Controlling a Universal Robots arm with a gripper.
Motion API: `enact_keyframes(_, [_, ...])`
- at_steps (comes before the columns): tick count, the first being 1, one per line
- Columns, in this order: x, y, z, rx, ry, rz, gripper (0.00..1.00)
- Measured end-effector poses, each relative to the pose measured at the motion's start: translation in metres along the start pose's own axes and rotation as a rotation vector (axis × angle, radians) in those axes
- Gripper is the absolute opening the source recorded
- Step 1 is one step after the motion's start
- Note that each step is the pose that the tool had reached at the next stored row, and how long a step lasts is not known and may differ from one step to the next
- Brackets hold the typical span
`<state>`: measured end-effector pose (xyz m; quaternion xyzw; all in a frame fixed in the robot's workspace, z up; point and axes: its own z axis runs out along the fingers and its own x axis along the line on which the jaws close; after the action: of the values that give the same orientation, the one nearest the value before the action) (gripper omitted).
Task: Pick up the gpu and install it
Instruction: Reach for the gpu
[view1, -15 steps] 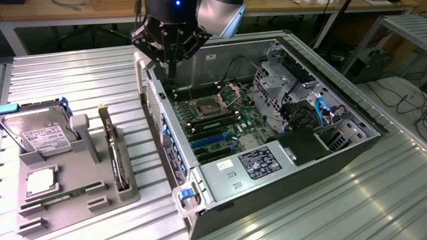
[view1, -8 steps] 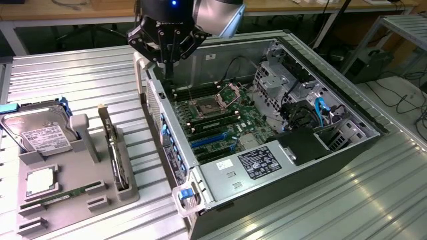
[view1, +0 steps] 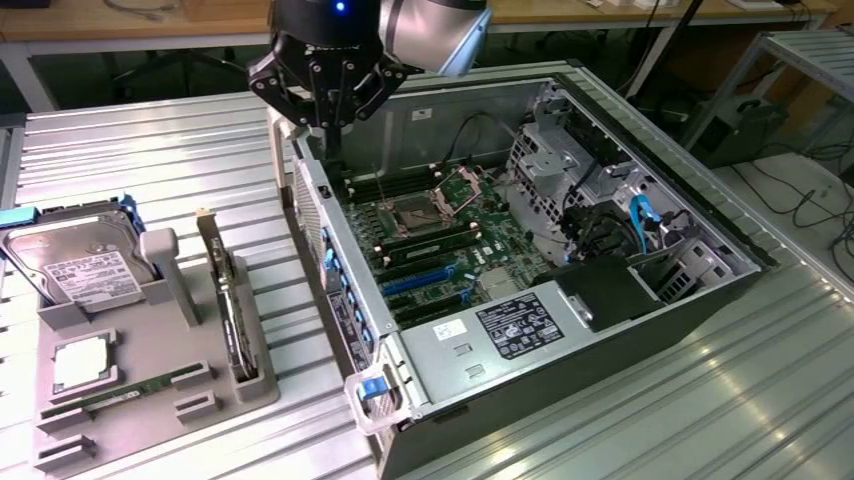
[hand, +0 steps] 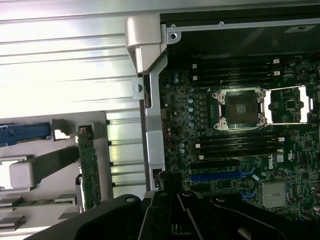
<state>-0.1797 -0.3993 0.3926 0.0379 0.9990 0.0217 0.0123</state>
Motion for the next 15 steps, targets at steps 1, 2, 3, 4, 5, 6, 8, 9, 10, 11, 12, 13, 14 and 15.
enact_keyframes(1, [0.0006, -0.0001, 0.0000, 0.0000, 0.0000, 0.000, 0.11])
enact_keyframes(2, [0.0012, -0.0002, -0.0001, 0.0001, 0.0001, 0.000, 0.11])
enact_keyframes(3, [0.0019, -0.0003, -0.0001, 0.0001, 0.0001, 0.000, 0.11])
enact_keyframes(4, [0.0025, -0.0004, -0.0001, 0.0001, 0.0001, 0.000, 0.11])
enact_keyframes(5, [0.0032, -0.0005, -0.0001, 0.0000, 0.0001, 0.000, 0.11])
enact_keyframes(6, [0.0038, -0.0006, -0.0001, 0.0000, 0.0000, 0.000, 0.11])
enact_keyframes(8, [0.0056, -0.0008, -0.0001, 0.0000, 0.0001, 0.000, 0.11])
enact_keyframes(9, [0.0061, -0.0009, -0.0001, 0.0000, 0.0001, 0.000, 0.11])
enact_keyframes(10, [0.0067, -0.0010, -0.0002, 0.0001, 0.0002, 0.000, 0.11])
enact_keyframes(11, [0.0073, -0.0011, -0.0001, 0.0000, 0.0001, 0.000, 0.11])
enact_keyframes(12, [0.0080, -0.0012, -0.0002, 0.0001, 0.0002, 0.000, 0.11])
enact_keyframes(13, [0.0086, -0.0012, -0.0002, 0.0000, 0.0002, 0.000, 0.11])
enact_keyframes(14, [0.0093, -0.0014, -0.0002, 0.0000, 0.0002, 0.000, 0.11])
enact_keyframes(15, [0.0099, -0.0014, -0.0002, 0.0000, 0.0002, 0.000, 0.11])
